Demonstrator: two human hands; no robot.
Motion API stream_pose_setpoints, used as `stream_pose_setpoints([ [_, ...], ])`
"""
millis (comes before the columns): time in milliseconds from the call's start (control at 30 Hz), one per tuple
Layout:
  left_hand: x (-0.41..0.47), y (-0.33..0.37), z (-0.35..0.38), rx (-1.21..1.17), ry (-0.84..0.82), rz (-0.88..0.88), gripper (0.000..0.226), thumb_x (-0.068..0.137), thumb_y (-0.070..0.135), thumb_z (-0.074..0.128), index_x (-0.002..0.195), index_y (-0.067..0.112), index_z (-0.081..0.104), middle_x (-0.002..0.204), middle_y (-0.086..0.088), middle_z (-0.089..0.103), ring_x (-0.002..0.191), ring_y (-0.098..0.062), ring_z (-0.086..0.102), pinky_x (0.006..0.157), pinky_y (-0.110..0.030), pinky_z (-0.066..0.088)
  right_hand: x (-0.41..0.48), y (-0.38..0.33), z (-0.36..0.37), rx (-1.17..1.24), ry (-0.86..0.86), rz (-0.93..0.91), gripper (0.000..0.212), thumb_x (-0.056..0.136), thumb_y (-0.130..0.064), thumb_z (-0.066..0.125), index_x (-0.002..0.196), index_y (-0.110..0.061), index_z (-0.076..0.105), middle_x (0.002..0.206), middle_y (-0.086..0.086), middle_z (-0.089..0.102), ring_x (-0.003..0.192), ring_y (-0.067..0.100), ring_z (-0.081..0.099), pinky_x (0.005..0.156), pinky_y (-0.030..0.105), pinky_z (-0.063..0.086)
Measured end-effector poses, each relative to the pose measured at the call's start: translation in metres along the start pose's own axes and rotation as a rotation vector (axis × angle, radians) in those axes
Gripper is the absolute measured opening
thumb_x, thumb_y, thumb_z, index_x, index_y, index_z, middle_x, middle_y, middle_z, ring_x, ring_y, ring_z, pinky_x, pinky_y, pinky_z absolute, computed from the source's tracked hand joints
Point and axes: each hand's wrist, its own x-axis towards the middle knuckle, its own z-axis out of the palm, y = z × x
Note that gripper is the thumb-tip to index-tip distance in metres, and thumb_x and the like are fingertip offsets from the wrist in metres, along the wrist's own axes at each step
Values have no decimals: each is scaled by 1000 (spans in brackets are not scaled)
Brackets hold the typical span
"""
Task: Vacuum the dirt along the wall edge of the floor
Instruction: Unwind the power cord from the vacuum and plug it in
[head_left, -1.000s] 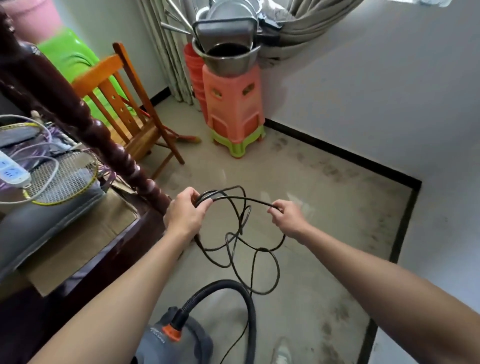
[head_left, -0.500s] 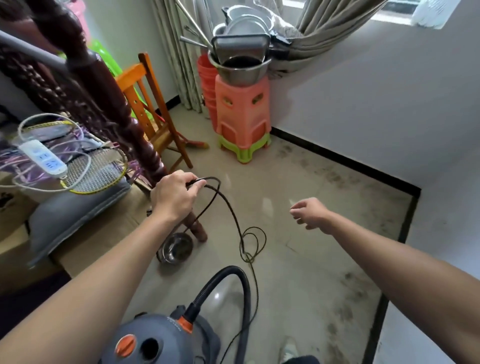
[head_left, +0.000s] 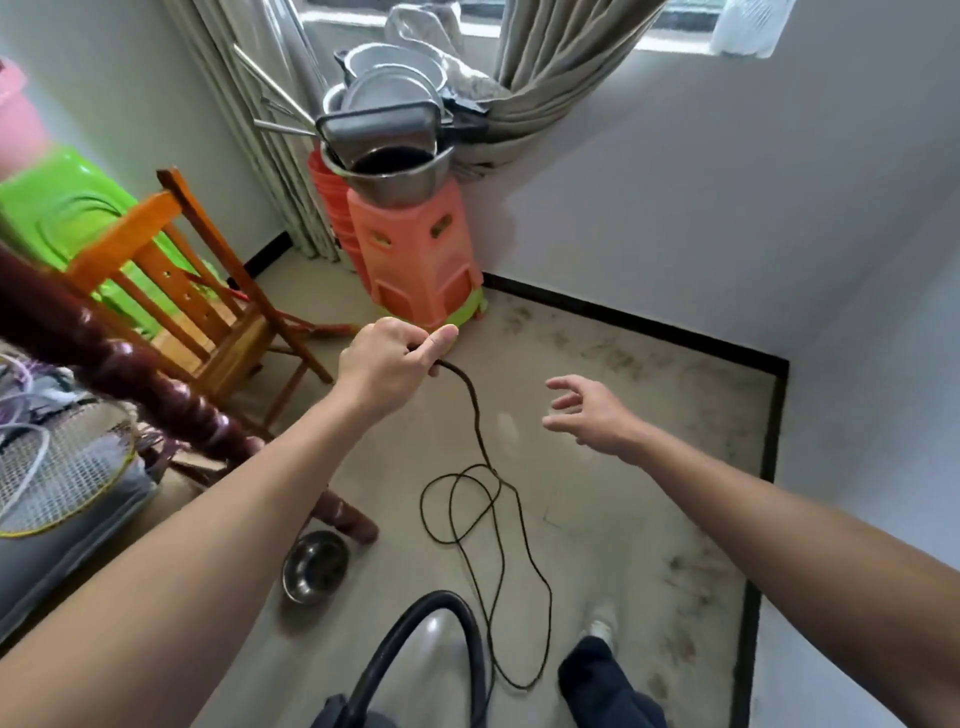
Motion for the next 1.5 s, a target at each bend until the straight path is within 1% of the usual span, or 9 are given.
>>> stream_pose_setpoints([
  [167,91,49,57,-199,-100,-29,63,87,61,42,54,14,68,35,6,34,37,-12,35,58,-32,35,65,-4,-52,35,-110,-78,75,79,-15,81,143,-30,45,134,3,50,120,21,53,97,37,52],
  [367,179,101,99,-186,-204,-22,45,89,41,58,52,16,60,37,7,32,34,-10,29,48,-27,26,110,-11,-122,146,-283,-39,10,89,-11,66,87,-21,68,91,4,72,84,10,64,69,25,45],
  [533,242,107,112,51,-365,61,12,78,25,67,68,19,66,57,10,58,57,-15,51,55,-26,40,140,-3,-203,209,9,-24,14,94,-19,64,85,-10,70,64,0,55,63,11,61,57,23,43],
  [667,282,125,137,107,-383,155,13,83,11,63,78,21,68,65,12,60,58,-8,51,54,-21,39,161,12,-245,209,151,1,19,95,-20,64,77,-14,71,64,0,62,67,12,62,61,26,44],
  [800,334,143,157,-118,-461,137,11,81,2,69,85,12,69,71,-3,65,57,-14,55,55,-25,46,184,33,-268,102,219,126,21,90,-24,67,70,-20,70,71,-1,73,69,14,61,68,30,43],
  [933,392,170,181,-361,-476,127,12,80,7,77,87,9,67,73,-8,69,60,-14,61,55,-27,47,212,32,-281,173,202,122,4,84,-17,73,84,-19,70,70,-2,70,64,11,64,73,30,51],
  [1133,478,196,229,-533,-528,29,4,88,16,69,89,16,65,80,-4,66,75,-16,63,74,-35,55,266,13,-285,444,305,156,11,94,-8,62,103,-5,68,58,-4,52,48,9,41,47,20,36],
  [1267,515,202,272,-408,-628,24,5,90,17,66,91,12,65,71,-1,61,74,-18,60,67,-31,47,276,36,-304,709,463,318,17,101,-22,53,99,-7,61,51,-6,31,40,9,27,46,21,24],
  [1500,493,227,387,-76,-925,78,7,86,12,62,82,17,64,74,-7,67,69,-20,61,63,-28,46,259,106,-348,1250,726,463,19,101,-2,39,94,-8,56,67,5,55,51,14,53,57,26,42],
])
